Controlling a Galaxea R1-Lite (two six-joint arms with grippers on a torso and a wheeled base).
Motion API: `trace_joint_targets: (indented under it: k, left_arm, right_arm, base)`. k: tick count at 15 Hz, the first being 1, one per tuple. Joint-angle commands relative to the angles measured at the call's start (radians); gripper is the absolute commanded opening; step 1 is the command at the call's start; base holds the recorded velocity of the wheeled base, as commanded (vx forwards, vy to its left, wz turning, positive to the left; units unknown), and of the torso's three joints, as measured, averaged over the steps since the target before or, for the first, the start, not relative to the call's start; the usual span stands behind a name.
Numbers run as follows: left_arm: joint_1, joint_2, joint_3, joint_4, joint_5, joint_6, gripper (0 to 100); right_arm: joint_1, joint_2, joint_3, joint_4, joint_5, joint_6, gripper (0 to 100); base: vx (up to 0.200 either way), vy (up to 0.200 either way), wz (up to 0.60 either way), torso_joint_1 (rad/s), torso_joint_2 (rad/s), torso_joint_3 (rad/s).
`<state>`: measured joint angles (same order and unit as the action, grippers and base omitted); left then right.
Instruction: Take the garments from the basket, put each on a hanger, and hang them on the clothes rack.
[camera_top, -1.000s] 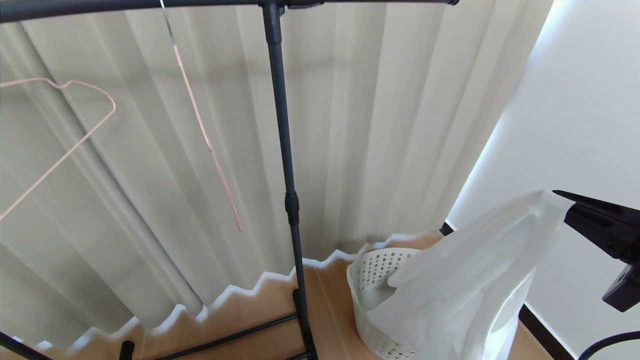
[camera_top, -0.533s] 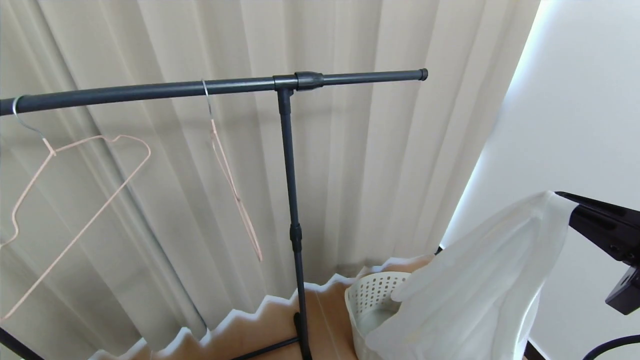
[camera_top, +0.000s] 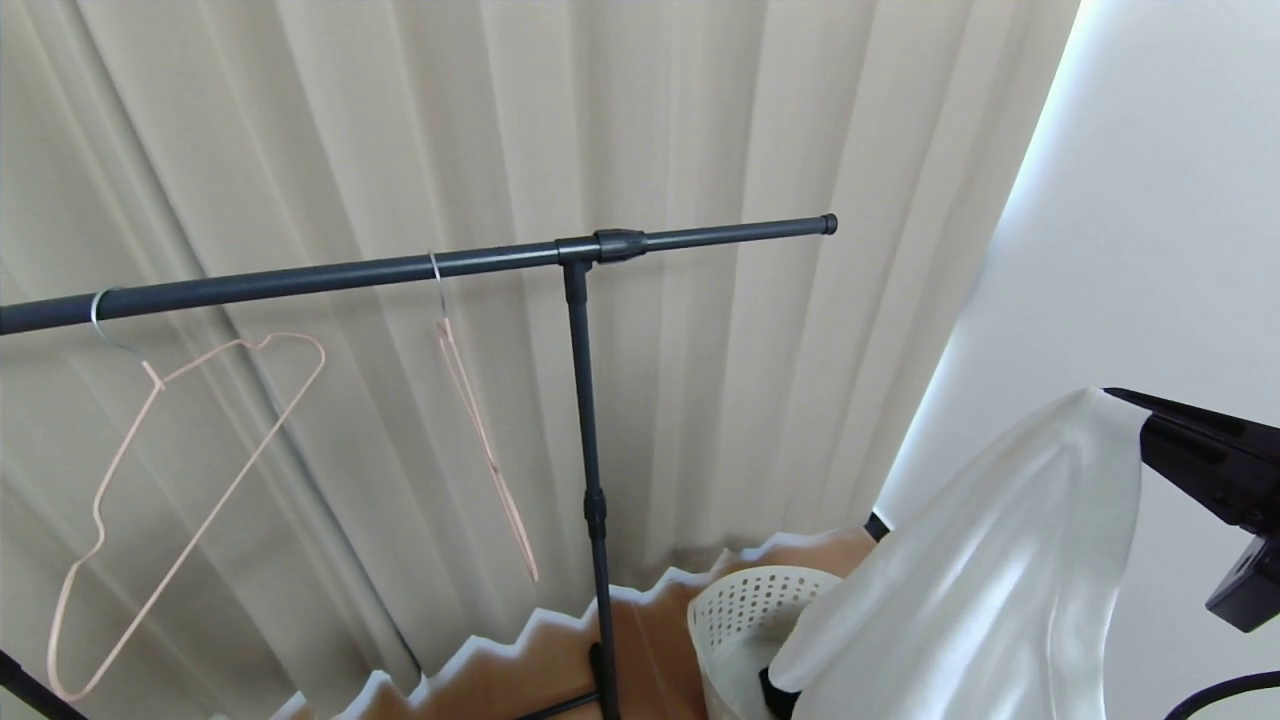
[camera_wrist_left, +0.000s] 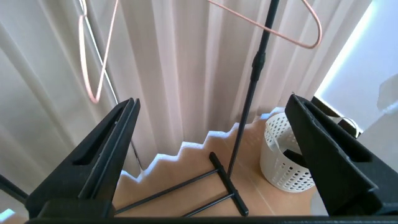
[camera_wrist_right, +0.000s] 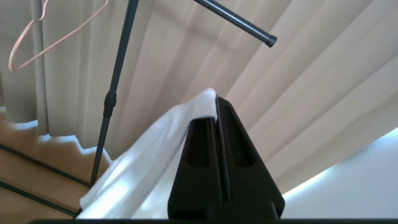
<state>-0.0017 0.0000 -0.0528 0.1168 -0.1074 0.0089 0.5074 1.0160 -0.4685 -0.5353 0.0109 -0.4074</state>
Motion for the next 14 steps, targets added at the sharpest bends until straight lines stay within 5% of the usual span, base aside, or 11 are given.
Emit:
trace_joint_targets:
  k: [1, 14]
  left_arm:
    - [0.000, 0.000, 0.001, 0.000, 0.000, 0.000, 100]
    - [0.000, 0.000, 0.004, 0.000, 0.006, 0.008, 100]
  right_arm:
    - [0.000, 0.003, 0.001, 0.000, 0.000, -0.001, 0]
    - [0.000, 0.004, 0.005, -0.003, -0.006, -0.002, 0]
  base:
    - [0.000, 0.000, 0.00, 0.188, -0.42, -0.232]
    - [0.000, 0.000, 0.00, 0.144, -0.31, -0.171]
